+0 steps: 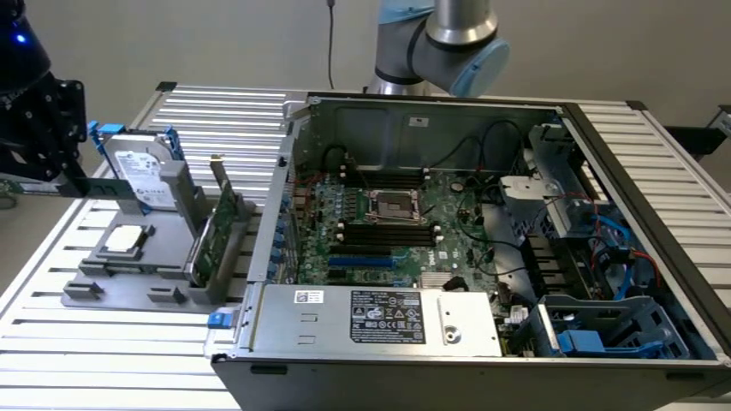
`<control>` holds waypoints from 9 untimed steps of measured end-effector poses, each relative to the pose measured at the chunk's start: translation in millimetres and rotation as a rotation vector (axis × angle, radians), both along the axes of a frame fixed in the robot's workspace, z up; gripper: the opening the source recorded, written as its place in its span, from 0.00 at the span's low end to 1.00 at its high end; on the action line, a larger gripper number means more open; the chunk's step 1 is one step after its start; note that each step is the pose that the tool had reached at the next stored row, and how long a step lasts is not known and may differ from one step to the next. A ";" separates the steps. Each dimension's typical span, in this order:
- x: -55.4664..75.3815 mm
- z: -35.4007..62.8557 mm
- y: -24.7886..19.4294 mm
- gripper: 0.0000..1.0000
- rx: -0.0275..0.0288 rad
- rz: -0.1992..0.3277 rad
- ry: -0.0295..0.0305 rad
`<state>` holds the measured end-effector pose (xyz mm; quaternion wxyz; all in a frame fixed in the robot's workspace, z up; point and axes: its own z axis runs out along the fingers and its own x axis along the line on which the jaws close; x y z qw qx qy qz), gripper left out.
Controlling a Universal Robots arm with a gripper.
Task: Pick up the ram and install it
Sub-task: 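Pick up the ram and move it above insertion slot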
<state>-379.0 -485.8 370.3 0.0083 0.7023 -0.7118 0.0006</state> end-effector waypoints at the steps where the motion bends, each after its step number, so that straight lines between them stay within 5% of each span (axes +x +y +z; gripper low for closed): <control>1: 2.5 1.0 0.6 0.15 -0.0001 0.000 0.0001; 9: 28.6 7.3 7.0 0.15 0.0000 0.000 -0.0001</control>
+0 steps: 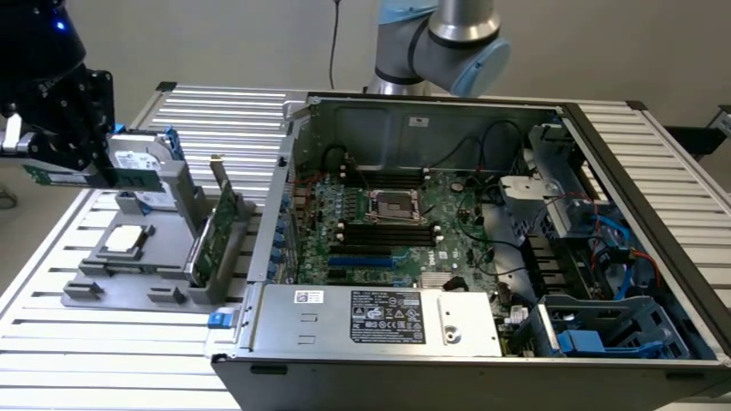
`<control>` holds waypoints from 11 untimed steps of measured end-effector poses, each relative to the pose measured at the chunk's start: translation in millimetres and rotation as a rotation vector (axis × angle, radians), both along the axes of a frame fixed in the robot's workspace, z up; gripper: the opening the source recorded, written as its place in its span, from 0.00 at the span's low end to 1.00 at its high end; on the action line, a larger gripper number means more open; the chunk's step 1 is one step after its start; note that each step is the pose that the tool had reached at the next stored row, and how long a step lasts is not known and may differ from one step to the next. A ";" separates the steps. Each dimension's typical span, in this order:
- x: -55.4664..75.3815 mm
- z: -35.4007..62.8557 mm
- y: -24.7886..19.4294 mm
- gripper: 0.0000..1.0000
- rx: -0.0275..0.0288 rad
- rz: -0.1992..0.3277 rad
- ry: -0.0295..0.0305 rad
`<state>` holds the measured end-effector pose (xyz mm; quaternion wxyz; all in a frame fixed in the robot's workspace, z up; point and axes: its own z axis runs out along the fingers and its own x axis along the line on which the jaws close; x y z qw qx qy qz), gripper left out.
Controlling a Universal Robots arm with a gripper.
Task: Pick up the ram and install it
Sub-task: 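Pick up the ram and move it above insertion slot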
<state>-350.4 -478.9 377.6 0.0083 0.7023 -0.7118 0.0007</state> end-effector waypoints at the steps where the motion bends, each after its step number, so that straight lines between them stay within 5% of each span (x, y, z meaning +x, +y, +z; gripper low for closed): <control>1: 3.0 0.5 0.9 0.15 0.0000 0.000 0.0001; 11: 31.4 4.5 11.4 0.15 0.0000 0.000 0.0001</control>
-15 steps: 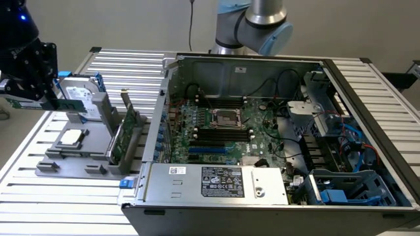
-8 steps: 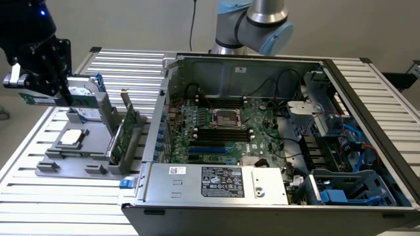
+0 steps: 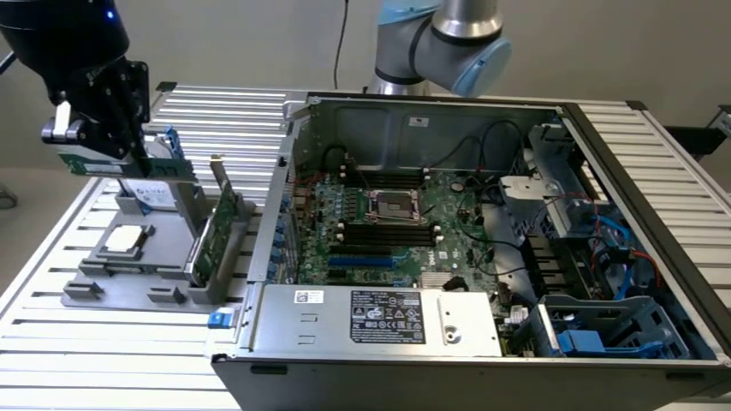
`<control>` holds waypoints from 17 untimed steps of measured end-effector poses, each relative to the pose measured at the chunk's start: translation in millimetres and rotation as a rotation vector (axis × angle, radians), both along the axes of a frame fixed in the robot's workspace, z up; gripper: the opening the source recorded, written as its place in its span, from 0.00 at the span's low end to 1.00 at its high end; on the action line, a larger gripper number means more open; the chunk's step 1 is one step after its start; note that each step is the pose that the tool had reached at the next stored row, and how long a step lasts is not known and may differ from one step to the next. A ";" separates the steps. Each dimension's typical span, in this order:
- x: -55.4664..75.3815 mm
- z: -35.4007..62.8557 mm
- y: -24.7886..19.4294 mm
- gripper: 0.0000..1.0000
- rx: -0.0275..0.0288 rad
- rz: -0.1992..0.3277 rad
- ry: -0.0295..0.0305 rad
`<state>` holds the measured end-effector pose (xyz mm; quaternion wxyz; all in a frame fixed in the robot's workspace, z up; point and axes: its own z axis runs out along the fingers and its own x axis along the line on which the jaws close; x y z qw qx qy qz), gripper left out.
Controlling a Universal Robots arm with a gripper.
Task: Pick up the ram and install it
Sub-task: 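Pick up the ram and move it above insertion slot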
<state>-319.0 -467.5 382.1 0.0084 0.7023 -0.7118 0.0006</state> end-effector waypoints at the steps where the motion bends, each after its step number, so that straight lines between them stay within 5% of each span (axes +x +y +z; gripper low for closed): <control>1: 2.8 0.4 1.1 0.15 0.0000 0.000 0.0001; 17: 46.5 2.0 22.6 0.15 0.0000 0.000 0.0005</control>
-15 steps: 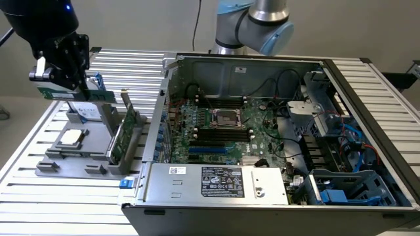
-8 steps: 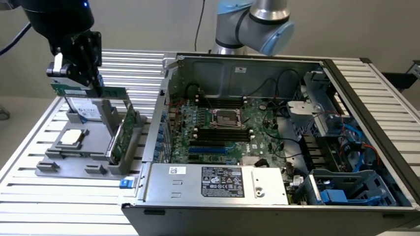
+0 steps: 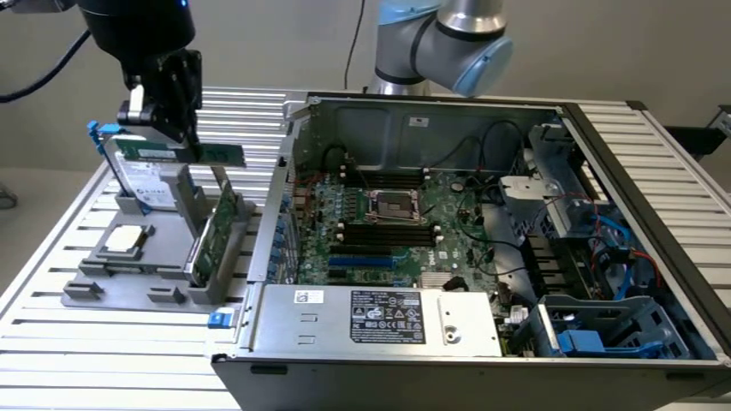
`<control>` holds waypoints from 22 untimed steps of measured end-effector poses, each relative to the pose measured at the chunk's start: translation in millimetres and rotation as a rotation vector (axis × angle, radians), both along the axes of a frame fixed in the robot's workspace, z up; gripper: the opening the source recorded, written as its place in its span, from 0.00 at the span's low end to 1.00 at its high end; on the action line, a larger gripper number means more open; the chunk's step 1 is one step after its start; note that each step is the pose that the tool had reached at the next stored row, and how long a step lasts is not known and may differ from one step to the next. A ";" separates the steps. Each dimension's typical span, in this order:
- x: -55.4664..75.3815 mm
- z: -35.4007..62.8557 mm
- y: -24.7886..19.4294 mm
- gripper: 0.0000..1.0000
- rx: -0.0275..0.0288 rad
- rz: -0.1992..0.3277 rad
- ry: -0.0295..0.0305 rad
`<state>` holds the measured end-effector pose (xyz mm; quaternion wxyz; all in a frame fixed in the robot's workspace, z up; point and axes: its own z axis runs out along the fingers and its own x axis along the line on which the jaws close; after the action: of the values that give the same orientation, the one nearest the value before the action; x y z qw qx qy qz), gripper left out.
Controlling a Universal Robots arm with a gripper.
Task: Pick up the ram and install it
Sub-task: 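Pick up the ram and move it above insertion slot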
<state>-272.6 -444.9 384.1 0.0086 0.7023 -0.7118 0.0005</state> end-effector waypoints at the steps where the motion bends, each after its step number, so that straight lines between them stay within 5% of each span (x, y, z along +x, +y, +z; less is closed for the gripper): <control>1: 2.9 0.0 1.3 0.15 0.0001 0.000 0.0000; 22: 71.5 0.7 23.7 0.15 0.0000 0.000 0.0007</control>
<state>-201.1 -421.2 384.8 0.0088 0.7023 -0.7118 0.0002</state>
